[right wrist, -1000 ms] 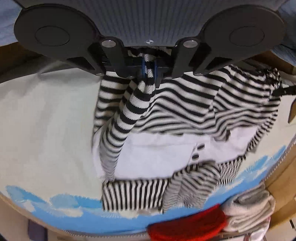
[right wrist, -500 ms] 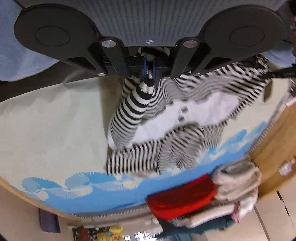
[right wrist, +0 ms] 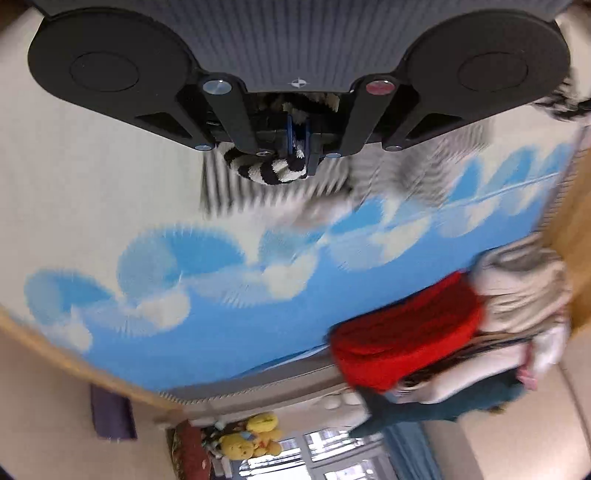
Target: Fold small clothes
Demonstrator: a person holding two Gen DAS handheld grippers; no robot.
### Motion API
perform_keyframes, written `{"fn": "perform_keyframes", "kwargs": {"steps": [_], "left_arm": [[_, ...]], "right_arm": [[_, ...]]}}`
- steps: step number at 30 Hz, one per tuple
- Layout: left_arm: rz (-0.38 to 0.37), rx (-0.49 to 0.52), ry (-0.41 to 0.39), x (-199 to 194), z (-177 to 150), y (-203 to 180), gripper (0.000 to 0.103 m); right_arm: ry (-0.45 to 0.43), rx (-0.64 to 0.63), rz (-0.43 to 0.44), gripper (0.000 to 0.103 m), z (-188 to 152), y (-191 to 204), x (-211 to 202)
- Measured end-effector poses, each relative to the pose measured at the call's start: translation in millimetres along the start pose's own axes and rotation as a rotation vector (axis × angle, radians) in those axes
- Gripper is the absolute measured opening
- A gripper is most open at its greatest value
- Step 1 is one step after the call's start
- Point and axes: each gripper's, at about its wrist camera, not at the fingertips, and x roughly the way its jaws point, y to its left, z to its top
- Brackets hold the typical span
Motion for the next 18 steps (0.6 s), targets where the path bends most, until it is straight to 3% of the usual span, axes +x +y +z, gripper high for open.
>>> {"fn": "perform_keyframes", "kwargs": {"steps": [1,2,3,4,5,7,11,15,16,18], "left_arm": [[0.048,-0.003,-0.004,25,19,-1,0.035],[0.143,-0.022,0.002,53,41,0,0.058],[0.243,-0.042,0.029,79,60,2,0.100],[0.312,-0.041,0.022,95,71,4,0.101],[0.344,-0.035,-0.005,103,74,7,0.102],[0.331,-0.058,-0.020,104,66,18,0.102],[0.298,-0.109,-0.010,82,9,48,0.102],[0.358,-0.160,-0.002,56,-54,62,0.102],[0.369,-0.169,-0.009,51,-68,65,0.102],[0.356,-0.167,0.007,49,-89,68,0.102]], "right_arm": [[-0.013,0.029,-0.040,0.006,22,3,27],[-0.021,0.047,-0.081,0.007,40,7,54],[-0.006,0.060,-0.109,0.020,54,7,77],[0.026,0.087,-0.139,0.046,66,5,101],[0.043,0.106,-0.175,0.056,71,4,113],[-0.038,0.135,-0.171,0.060,63,-4,113],[-0.090,0.169,-0.016,0.061,8,-44,84],[0.015,0.187,-0.058,0.061,-57,-72,76],[0.075,0.145,-0.092,0.061,-66,-69,79],[0.078,0.060,-0.103,0.060,-79,-59,76]]}}
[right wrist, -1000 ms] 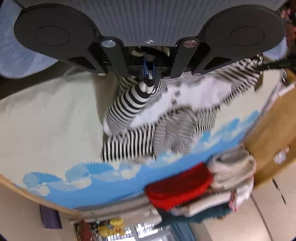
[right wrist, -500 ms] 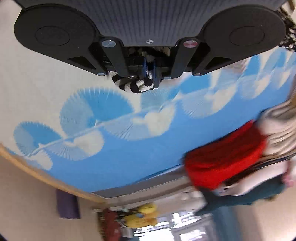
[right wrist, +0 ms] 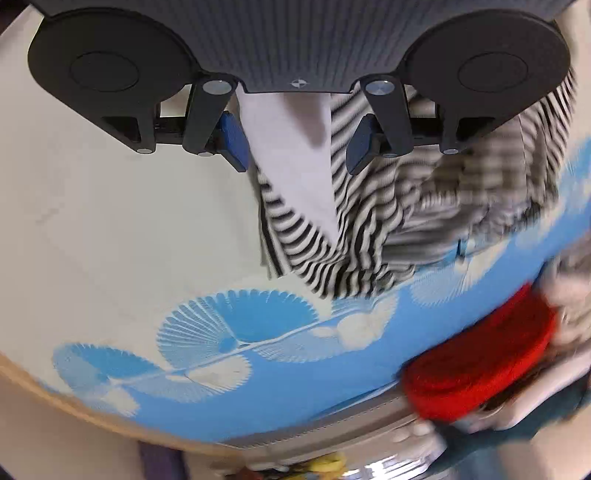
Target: Fold small clothes
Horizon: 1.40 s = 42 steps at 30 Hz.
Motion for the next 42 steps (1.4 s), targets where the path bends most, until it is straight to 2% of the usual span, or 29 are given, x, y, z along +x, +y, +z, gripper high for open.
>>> {"fn": "perform_keyframes", "kwargs": {"steps": [2,5,7,9,11,16,20,23,24,25,27,30,33,34,35,36,37,40,42], "left_arm": [[-0.022,0.064,0.027,3,-8,0,0.102],[-0.043,0.161,0.006,7,-19,1,0.102],[-0.113,0.174,0.021,6,-26,7,0.102],[-0.201,0.159,0.022,3,-29,11,0.102],[-0.249,0.173,0.012,-2,-34,9,0.102],[-0.237,0.295,0.047,3,-53,-11,0.102],[-0.253,0.267,0.098,12,-62,-14,0.102],[-0.263,0.247,0.109,15,-65,-14,0.097],[-0.275,0.235,0.113,16,-65,-13,0.091],[-0.291,0.219,0.113,15,-64,-11,0.079],[-0.322,0.195,0.114,15,-64,-9,0.066],[-0.322,0.190,0.112,16,-65,-11,0.067],[-0.319,0.206,0.156,24,-69,-20,0.092],[-0.310,0.214,0.154,25,-70,-24,0.088],[-0.309,0.238,0.140,23,-69,-28,0.076],[-0.299,0.273,0.117,18,-68,-32,0.035],[-0.273,0.298,0.093,10,-66,-33,0.015],[-0.305,0.227,0.043,-9,-53,-11,0.015],[-0.327,0.196,0.027,-11,-48,8,0.014]], "right_arm": [[-0.006,-0.070,-0.013,0.060,-11,7,-3],[0.050,-0.104,-0.039,0.060,-23,9,7],[0.085,-0.132,-0.042,0.060,-27,10,15],[0.085,-0.147,-0.046,0.060,-34,12,6],[0.088,-0.148,-0.042,0.060,-34,9,5],[0.125,-0.116,-0.020,0.060,-35,0,6],[0.147,-0.127,-0.036,0.060,-39,-4,9],[0.163,-0.156,-0.055,0.060,-43,-4,13],[0.169,-0.161,-0.056,0.060,-44,-4,14],[0.174,-0.165,-0.051,0.060,-45,-3,14],[0.181,-0.176,-0.032,0.060,-46,0,14],[0.193,-0.193,0.013,0.061,-49,7,15],[0.184,-0.212,-0.005,0.060,-54,15,25],[0.166,-0.237,-0.023,0.030,-56,20,29],[0.165,-0.274,-0.029,0.004,-57,24,32],[0.173,-0.304,-0.004,0.005,-55,29,31],[0.151,-0.309,-0.006,0.005,-53,31,26],[0.058,-0.257,0.069,0.002,-36,24,-9],[-0.040,-0.192,0.113,0.001,-25,7,-34]]}}
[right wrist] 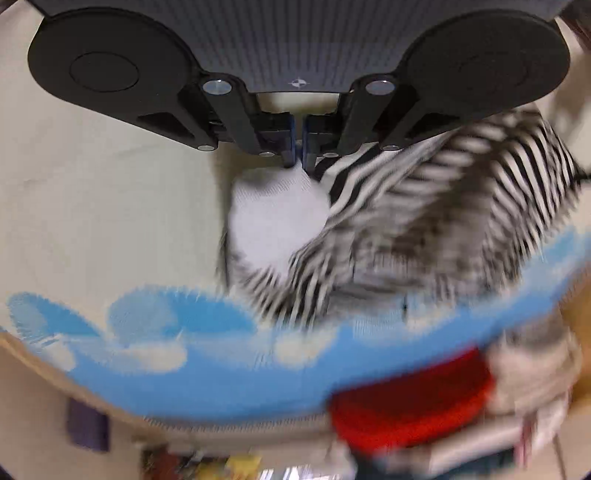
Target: Fold small clothes
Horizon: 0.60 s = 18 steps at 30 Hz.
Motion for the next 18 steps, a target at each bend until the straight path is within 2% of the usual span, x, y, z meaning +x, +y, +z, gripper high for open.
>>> {"fn": "perform_keyframes", "kwargs": {"steps": [1,2,3,5,7,12,13,16,18], "left_arm": [[0.014,-0.015,0.015,2,-1,7,0.013],[0.026,-0.028,0.039,6,-3,13,0.012],[0.046,-0.025,0.061,9,-7,16,0.006],[0.083,0.008,0.093,14,-12,15,0.006],[0.102,0.025,0.095,13,-15,11,0.006],[0.094,0.021,0.043,-21,-19,8,0.005],[0.102,0.023,0.058,-18,-21,11,0.005],[0.143,0.036,0.164,14,-27,17,0.005],[0.169,0.083,0.157,17,-27,12,0.005]], "right_arm": [[-0.042,0.034,-0.007,0.001,3,-11,-5],[-0.033,0.079,-0.026,0.001,5,-25,-3],[0.005,0.123,-0.037,0.001,6,-37,2],[0.056,0.170,-0.065,0.001,2,-50,9],[0.078,0.154,-0.078,0.001,-1,-46,10],[0.020,0.143,-0.027,0.001,5,-33,-21],[0.028,0.148,-0.033,0.001,6,-36,-21],[0.159,0.171,-0.117,0.001,1,-51,7],[0.197,0.186,-0.145,0.001,-1,-55,22]]}}
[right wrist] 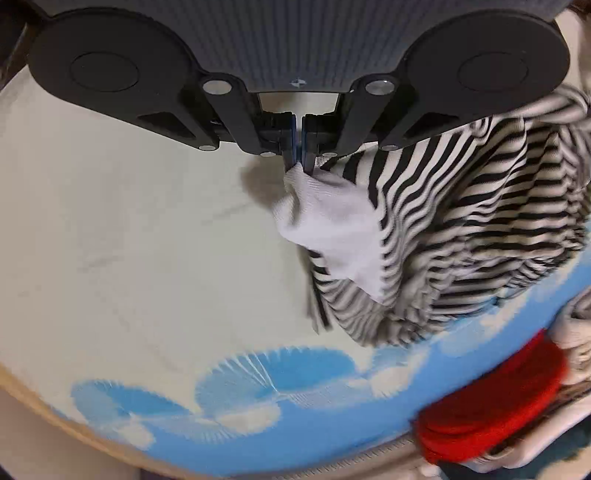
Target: Fold small clothes
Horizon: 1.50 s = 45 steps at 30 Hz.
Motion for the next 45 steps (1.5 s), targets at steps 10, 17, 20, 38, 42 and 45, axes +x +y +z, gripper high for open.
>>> {"fn": "perform_keyframes", "kwargs": {"steps": [10,17,20,38,42,45], "left_arm": [[0.158,-0.031,0.003,-3,-4,23,0.000],[-0.043,-0.157,-0.089,-27,9,33,0.035],[-0.083,-0.099,-0.150,-37,16,10,0.082],[-0.077,0.011,-0.217,-46,26,-56,0.086],[-0.059,-0.013,-0.215,-45,27,-48,0.086],[-0.052,-0.041,-0.207,-42,29,-42,0.086]], "right_arm": [[-0.022,0.018,-0.040,0.001,6,-6,-1],[-0.055,-0.024,-0.062,0.022,-3,8,-13],[-0.189,-0.065,-0.078,0.056,-16,18,-45],[-0.280,-0.193,0.023,0.079,-89,35,-104],[-0.289,-0.186,0.026,0.079,-91,34,-103],[-0.288,-0.196,0.026,0.079,-90,36,-102]]}}
